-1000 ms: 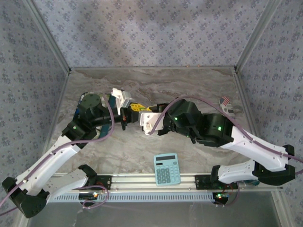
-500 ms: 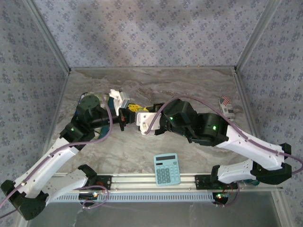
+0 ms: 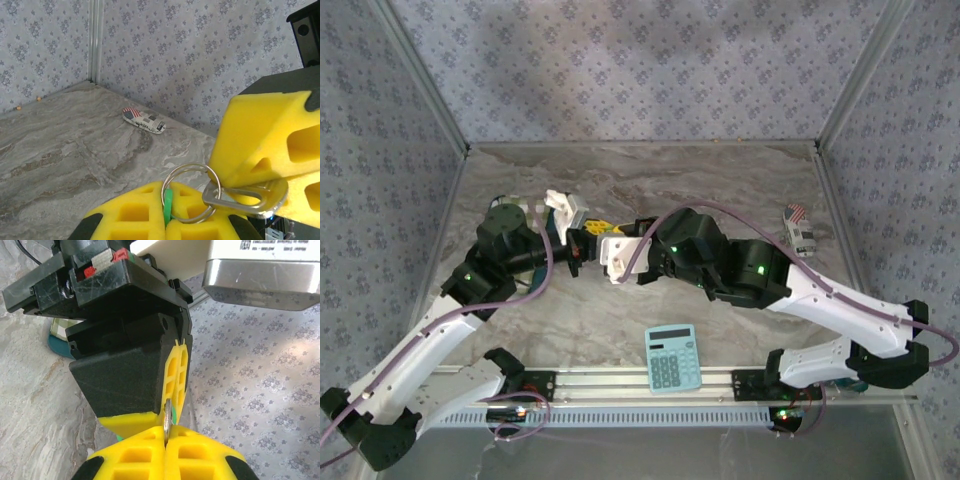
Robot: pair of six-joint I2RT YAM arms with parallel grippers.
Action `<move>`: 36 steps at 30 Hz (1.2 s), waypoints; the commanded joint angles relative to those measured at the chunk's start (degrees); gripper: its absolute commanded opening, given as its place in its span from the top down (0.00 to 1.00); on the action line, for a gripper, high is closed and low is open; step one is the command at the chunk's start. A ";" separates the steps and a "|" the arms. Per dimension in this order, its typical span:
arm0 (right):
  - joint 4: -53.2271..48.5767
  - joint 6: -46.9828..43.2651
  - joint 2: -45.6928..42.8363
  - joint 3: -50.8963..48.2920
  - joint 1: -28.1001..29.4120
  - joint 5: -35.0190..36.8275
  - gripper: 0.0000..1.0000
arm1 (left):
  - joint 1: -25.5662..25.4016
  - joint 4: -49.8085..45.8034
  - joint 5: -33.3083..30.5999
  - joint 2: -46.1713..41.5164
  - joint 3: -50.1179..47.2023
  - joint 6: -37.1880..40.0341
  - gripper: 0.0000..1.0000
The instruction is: Remove the keys from the keyring
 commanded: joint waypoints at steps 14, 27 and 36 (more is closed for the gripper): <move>-10.01 2.12 -2.69 -4.61 7.30 -17.77 1.00 | 0.38 8.83 -4.35 0.00 1.91 1.18 1.00; -15.51 2.48 -1.25 -3.00 11.86 -18.14 1.00 | 0.39 6.55 -3.52 0.94 4.17 2.41 1.00; -11.10 3.55 3.61 -4.16 11.00 -27.27 1.00 | 0.12 6.47 -3.30 -0.15 3.99 3.38 1.00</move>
